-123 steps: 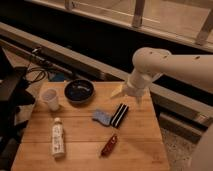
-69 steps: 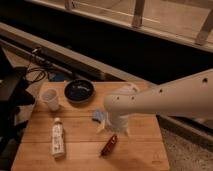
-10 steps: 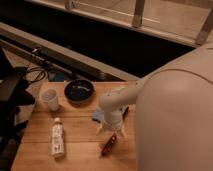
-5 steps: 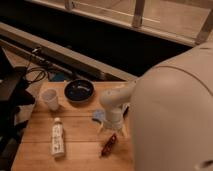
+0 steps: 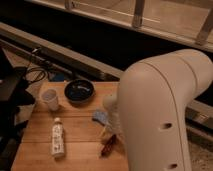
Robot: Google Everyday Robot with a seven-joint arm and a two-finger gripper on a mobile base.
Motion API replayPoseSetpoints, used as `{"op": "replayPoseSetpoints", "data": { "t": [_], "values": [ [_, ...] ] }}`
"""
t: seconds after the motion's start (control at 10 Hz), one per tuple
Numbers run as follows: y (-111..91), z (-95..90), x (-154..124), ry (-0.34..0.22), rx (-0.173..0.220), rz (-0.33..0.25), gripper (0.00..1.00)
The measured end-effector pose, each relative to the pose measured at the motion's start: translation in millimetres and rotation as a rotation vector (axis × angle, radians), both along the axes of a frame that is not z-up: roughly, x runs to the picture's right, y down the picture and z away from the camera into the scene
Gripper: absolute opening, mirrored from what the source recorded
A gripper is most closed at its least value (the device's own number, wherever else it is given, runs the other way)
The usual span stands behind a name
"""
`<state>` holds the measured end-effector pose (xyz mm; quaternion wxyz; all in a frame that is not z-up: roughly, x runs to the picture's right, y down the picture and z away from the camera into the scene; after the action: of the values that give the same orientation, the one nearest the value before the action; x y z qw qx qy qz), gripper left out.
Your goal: Place the pepper in the ceramic bowl
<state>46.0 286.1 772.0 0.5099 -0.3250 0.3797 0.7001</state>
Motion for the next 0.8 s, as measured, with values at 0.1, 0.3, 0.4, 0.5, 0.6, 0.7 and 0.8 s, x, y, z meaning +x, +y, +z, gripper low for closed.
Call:
{"op": "replayPoseSetpoints", "data": {
  "t": [0.1,0.3,0.4,0.5,0.6,0.7,0.8],
  "values": [
    [5.1,3.8,0.5,-0.004,-0.020,0.010,0.58],
    [12.9,13.3,-0.3,-0.006,-0.059,0.033,0.37],
    [12.6,12.5,0.2,-0.007,-0.059,0.029,0.28],
    [12.8,10.5,1.5,-0.006,-0.060,0.026,0.17],
    [9.6,10.4,-1.0,-0.011,-0.055,0.025,0.08],
    [13.4,5.7,3.3,-0.006,-0.071,0.017,0.01],
    [12.6,5.8,4.1,-0.005,-0.070,0.020,0.00]
  ]
}}
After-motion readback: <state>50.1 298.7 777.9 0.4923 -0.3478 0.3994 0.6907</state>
